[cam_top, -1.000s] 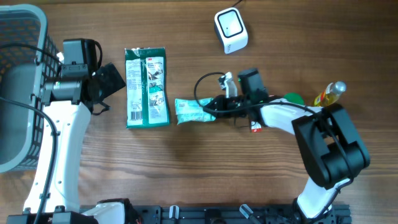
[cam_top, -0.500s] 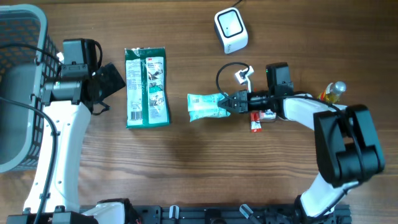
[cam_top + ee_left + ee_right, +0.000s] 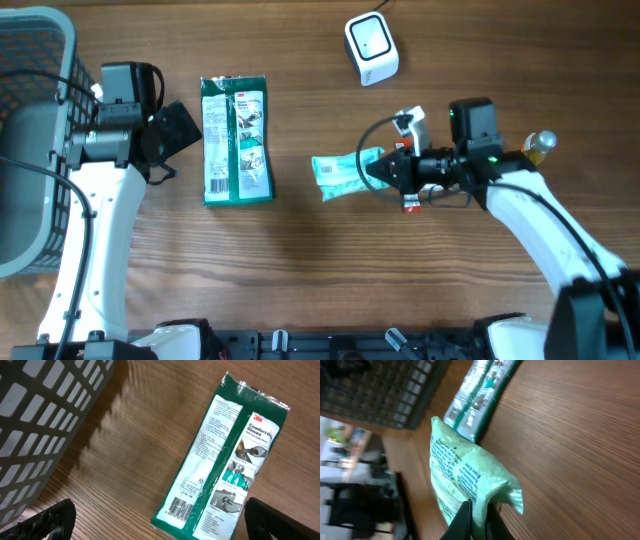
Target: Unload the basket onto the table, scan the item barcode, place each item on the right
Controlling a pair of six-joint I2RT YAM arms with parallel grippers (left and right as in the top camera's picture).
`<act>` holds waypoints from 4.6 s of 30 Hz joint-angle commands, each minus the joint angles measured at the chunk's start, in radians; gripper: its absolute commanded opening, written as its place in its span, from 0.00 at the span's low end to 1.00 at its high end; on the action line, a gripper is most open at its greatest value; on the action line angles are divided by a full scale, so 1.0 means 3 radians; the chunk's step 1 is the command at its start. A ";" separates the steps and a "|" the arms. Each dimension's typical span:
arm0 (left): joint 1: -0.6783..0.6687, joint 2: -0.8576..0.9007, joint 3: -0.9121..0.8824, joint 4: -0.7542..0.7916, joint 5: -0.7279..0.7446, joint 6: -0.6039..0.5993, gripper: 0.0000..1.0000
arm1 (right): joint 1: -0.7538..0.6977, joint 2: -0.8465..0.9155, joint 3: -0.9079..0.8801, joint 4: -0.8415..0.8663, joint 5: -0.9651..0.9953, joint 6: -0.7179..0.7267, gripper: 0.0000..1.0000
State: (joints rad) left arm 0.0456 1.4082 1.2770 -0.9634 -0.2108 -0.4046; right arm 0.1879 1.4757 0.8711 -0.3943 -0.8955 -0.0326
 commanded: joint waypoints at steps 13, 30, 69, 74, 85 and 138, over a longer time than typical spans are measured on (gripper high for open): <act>-0.0015 0.0006 0.0000 0.0008 0.0005 0.0027 1.00 | 0.0005 -0.0380 0.0008 -0.0211 0.0294 -0.0418 0.04; -0.0015 0.0006 0.0000 0.0008 0.0005 0.0027 1.00 | 0.0009 -0.0379 0.0008 -0.0264 0.0411 -0.0504 0.04; -0.0015 0.0006 0.0000 0.0008 0.0005 0.0027 1.00 | 0.0455 0.0074 0.2056 -0.0732 0.3337 -0.1732 0.04; -0.0015 0.0006 0.0000 0.0008 0.0005 0.0027 1.00 | 0.0643 0.0573 0.2051 -0.0181 0.3894 -0.2087 0.04; -0.0015 0.0006 0.0000 0.0008 0.0005 0.0027 1.00 | 0.0776 0.1592 0.2051 0.1242 0.5107 -0.3052 0.04; -0.0015 0.0006 0.0000 0.0008 0.0005 0.0027 1.00 | 0.0791 0.0556 0.2049 -0.1228 0.2622 -0.1949 0.04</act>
State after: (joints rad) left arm 0.0456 1.4082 1.2770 -0.9623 -0.2108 -0.4046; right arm 0.4221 1.6550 1.4910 -0.6098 0.1307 -0.7128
